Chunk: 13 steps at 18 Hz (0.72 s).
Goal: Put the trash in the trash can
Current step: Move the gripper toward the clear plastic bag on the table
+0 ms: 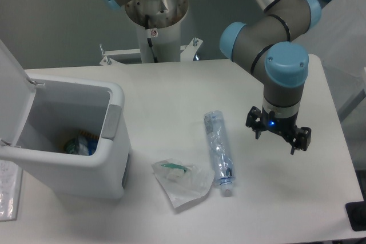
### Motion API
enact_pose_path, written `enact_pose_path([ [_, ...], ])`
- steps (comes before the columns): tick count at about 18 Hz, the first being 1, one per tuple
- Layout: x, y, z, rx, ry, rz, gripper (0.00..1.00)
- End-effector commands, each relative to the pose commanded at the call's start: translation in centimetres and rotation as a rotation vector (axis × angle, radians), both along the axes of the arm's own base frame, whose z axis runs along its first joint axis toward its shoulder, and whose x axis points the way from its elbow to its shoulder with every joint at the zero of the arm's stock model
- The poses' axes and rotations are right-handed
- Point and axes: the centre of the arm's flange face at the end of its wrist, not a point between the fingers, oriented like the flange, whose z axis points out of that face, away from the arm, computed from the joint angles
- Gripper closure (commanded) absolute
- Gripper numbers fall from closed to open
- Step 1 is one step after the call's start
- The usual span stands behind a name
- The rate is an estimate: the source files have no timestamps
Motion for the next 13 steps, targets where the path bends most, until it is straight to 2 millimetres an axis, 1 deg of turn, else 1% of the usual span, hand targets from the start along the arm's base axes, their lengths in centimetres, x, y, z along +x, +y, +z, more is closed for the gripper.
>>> enact_pose_path([
  [2, 0.0, 0.0, -0.1, 0.0, 0.0, 0.0, 0.0],
  [6, 0.4, 0.1, -0.8, 0.008, -0.015, 0.0, 0.0],
  [8, 0.5, 0.5, -1.9, 0.005, -0.025, 0.002, 0.0],
  [10, 0.8, 0.7, -2.6, 0.008, -0.036, 0.042, 0.0],
  [13, 2.1, 2.3, -3.7, 0.016, -0.055, 0.139, 0.0],
])
